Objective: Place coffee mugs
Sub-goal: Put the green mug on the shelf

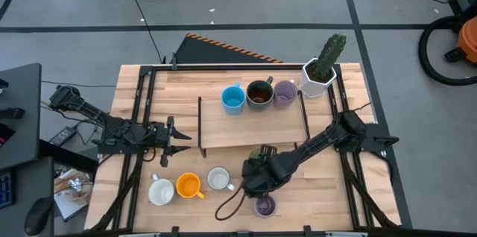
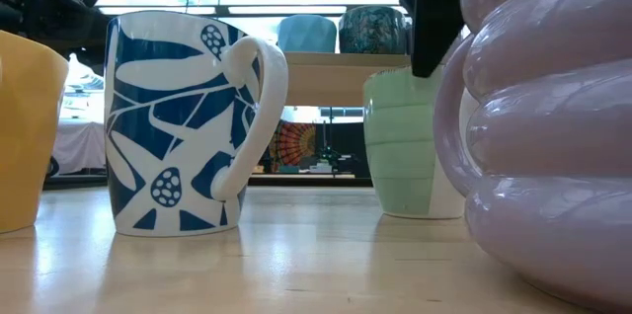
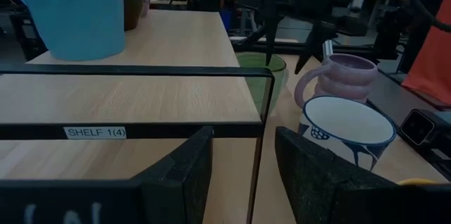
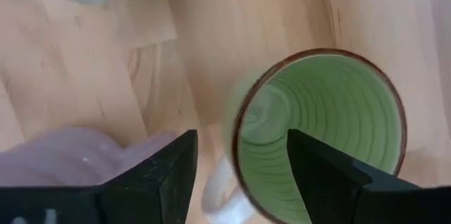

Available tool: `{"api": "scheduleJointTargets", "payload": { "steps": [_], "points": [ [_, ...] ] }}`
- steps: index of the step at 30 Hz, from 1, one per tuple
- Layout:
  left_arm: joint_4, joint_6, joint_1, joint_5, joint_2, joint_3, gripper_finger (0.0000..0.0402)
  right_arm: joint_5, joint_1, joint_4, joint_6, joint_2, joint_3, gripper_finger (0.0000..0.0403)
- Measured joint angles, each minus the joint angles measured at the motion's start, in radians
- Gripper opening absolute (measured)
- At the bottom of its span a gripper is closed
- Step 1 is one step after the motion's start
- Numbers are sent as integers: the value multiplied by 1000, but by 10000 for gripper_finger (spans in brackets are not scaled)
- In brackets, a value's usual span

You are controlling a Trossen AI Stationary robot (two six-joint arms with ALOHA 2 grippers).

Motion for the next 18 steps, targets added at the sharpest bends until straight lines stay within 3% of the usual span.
{"api": "scheduleJointTargets", "payload": {
  "steps": [18],
  "points": [
    [-1, -14, 0, 0, 0, 0, 162, -68, -19, 37, -33, 20, -55, 159]
  ]
}}
